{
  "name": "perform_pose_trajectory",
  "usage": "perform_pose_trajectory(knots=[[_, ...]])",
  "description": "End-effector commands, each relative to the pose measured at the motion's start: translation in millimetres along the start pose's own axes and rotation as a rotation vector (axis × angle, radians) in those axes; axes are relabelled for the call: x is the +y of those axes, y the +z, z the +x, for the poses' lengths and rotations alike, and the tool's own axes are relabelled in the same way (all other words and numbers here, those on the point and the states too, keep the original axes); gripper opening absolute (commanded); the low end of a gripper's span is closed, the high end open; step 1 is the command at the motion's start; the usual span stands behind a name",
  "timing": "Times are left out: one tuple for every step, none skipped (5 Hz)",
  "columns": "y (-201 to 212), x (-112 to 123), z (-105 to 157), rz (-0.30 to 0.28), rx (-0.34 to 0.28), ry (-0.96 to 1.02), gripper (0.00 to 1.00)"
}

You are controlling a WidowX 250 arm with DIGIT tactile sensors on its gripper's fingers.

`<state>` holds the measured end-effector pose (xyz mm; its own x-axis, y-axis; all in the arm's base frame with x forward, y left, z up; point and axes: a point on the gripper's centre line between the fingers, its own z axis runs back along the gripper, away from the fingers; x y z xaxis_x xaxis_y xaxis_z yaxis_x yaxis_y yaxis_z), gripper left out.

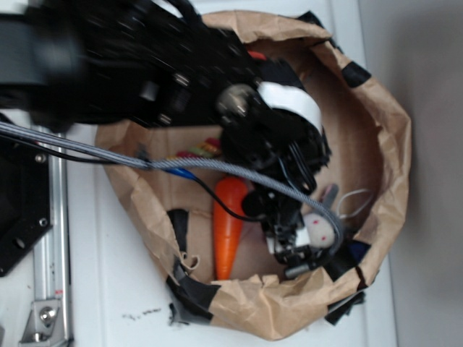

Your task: Grab the gray animal.

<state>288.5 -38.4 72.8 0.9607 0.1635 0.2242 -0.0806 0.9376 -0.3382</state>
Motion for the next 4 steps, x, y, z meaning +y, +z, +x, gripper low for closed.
perform_pose_trajectory(knots=[[-31, -51, 24, 0.005, -0.081, -0.104, 1.0], [-42, -57, 16, 0.072, -0.038, -0.117, 0.0], [-40, -49, 12, 0.107, -0.038, -0.123, 0.0], [-12, -38, 21, 0.105, -0.073, -0.131, 0.0]])
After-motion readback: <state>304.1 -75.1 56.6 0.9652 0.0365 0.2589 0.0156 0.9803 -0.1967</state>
